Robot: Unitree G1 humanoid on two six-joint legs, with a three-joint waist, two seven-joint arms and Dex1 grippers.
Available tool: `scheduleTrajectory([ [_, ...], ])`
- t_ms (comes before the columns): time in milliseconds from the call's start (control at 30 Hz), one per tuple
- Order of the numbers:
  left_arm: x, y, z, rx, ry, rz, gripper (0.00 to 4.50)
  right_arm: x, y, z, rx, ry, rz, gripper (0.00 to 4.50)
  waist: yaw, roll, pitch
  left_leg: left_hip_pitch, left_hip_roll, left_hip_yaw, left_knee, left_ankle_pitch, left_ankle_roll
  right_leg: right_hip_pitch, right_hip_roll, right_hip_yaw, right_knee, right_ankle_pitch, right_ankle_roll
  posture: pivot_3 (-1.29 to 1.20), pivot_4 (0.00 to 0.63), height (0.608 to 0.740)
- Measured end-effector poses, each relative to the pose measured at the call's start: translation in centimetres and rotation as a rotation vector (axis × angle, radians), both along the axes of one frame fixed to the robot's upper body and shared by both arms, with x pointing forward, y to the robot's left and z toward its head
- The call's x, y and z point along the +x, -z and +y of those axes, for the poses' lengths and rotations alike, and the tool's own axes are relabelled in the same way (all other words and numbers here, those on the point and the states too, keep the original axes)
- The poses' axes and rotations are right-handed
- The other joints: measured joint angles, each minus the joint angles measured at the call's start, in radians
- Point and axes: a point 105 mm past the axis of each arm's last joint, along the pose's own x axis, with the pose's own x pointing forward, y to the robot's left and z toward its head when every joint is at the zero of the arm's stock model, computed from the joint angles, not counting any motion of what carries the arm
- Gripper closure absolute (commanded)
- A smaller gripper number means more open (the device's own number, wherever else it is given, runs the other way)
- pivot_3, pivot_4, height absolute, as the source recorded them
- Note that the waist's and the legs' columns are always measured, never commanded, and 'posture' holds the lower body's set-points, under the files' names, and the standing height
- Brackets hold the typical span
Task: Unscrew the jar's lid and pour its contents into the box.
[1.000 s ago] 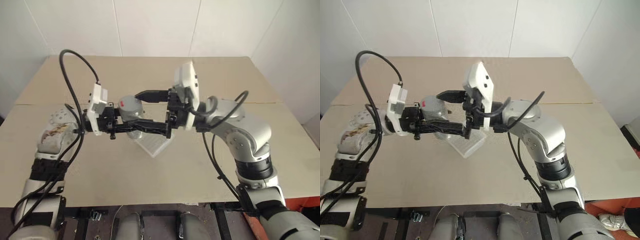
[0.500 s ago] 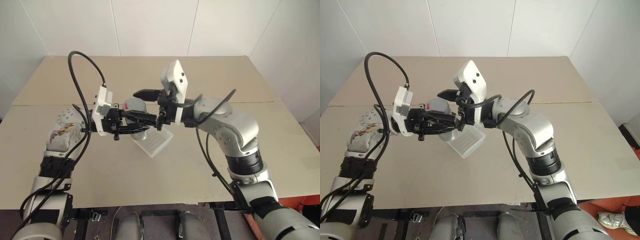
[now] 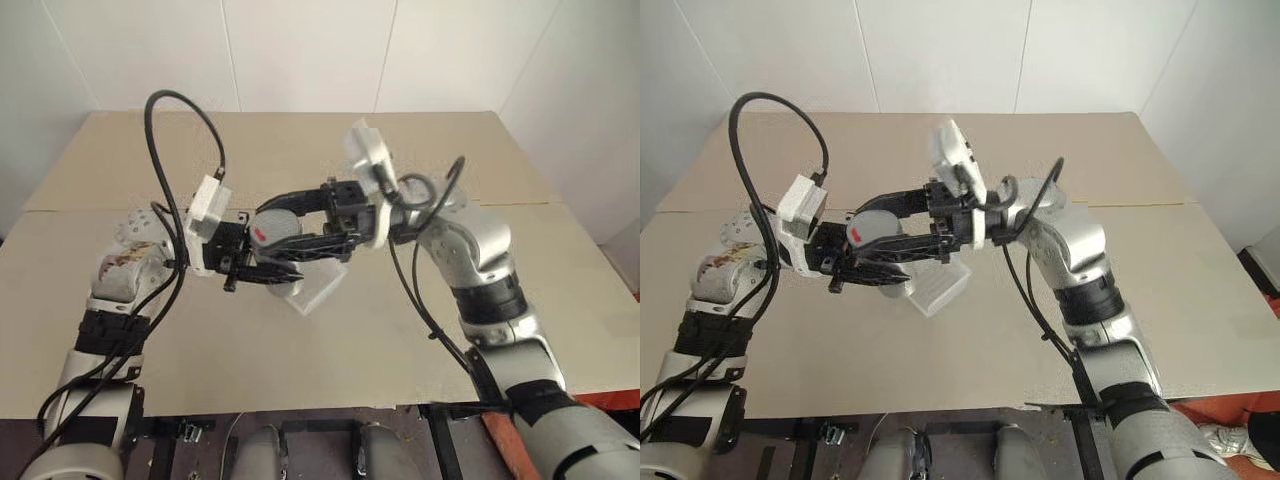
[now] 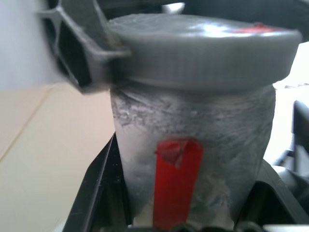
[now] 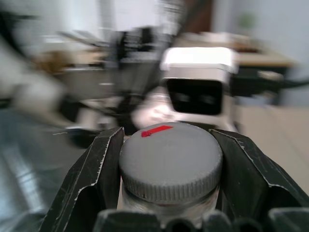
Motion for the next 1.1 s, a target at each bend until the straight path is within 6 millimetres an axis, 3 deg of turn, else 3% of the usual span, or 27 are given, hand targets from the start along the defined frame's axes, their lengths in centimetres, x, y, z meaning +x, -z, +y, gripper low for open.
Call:
scheduleTrajectory([
  [67, -0.3, -0.5, -0.1, 0.001, 0.019, 0.007, 2.54, 0.0, -0.5, 0.2, 0.0, -0.074, -0.005, 1.04, -0.001, 0.0, 0.0, 0.0, 0.0, 0.0, -0.001, 0.0, -0.001, 0.0, 0.001, 0.0, 0.001, 0.0, 0.0, 0.0, 0.15, 0.74],
  [200, -0.4, -1.4, 0.3, -0.046, 0.026, 0.053, 2.54, 0.8, -0.5, 1.8, -0.007, -0.092, -0.017, 0.02, -0.003, 0.0, 0.0, 0.0, 0.0, 0.0, -0.001, 0.001, -0.001, -0.001, 0.0, 0.0, 0.001, 0.0, 0.0, 0.0, 0.15, 0.74],
  [400, 0.5, -1.3, 1.3, -0.075, -0.099, 0.055, 2.54, 2.5, 0.1, 1.4, 0.015, 0.079, -0.038, 0.02, 0.012, 0.0, 0.0, -0.001, -0.001, 0.0, 0.0, 0.001, -0.002, 0.0, -0.002, -0.001, 0.0, 0.0, 0.0, 0.0, 0.15, 0.74],
  [633, 1.7, -0.1, 2.5, -0.076, -0.221, 0.061, 2.54, 4.2, 1.2, -4.0, 0.034, 0.473, -0.02, 0.02, 0.019, 0.0, 0.0, -0.001, -0.001, 0.0, 0.0, 0.001, -0.002, -0.001, -0.001, -0.001, 0.001, 0.0, 0.0, 0.0, 0.15, 0.74],
  [867, 3.1, 1.3, 2.3, -0.062, -0.275, 0.065, 2.54, 1.4, -0.4, -1.1, 0.075, 0.571, 0.003, 0.02, 0.003, 0.0, 0.0, -0.001, 0.0, 0.0, -0.001, 0.002, -0.003, -0.001, 0.0, 0.0, 0.002, 0.0, 0.0, 0.0, 0.15, 0.74],
  [1100, 3.4, 1.7, 2.0, -0.041, -0.269, 0.059, 2.54, 1.1, -1.5, 2.1, 0.082, 0.622, 0.0, 0.02, 0.005, 0.0, 0.0, -0.001, 0.0, 0.0, 0.0, 0.001, -0.002, -0.001, -0.001, -0.001, 0.001, 0.0, 0.0, 0.0, 0.15, 0.74],
])
